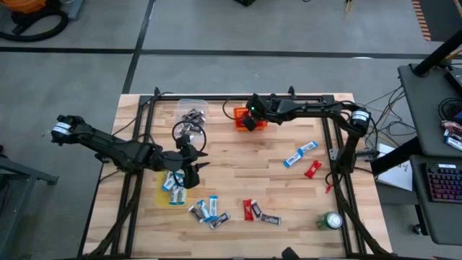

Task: Sort candy
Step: Put the bottom center red candy into the orange basket, then put the middle right white candy into the yellow bin

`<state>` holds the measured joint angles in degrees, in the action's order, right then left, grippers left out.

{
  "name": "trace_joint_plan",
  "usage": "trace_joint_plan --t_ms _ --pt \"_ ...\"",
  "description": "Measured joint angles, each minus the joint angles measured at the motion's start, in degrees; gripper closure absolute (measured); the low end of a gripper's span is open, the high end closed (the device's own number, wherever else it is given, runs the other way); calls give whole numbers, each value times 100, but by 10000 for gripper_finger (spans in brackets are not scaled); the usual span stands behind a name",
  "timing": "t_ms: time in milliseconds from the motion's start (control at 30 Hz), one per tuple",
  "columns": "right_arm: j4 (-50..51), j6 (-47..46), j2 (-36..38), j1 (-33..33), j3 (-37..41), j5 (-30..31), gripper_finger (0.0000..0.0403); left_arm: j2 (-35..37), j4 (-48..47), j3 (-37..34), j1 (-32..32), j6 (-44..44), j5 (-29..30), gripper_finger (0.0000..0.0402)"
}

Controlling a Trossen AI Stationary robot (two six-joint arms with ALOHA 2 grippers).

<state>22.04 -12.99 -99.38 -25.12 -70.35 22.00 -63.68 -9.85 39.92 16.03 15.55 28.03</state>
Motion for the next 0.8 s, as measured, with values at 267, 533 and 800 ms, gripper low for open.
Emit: trace_joint_plan --t_ms 267,533,800 --pt "33 17 136 -4 -15 4 287 0 2 0 0 32 2 267" --pt "207 -136 614 178 -33 -399 247 0 4 0 0 63 4 267" --pt "1473 -222 1122 534 -35 -2814 241 0 7 0 0 146 7 267"
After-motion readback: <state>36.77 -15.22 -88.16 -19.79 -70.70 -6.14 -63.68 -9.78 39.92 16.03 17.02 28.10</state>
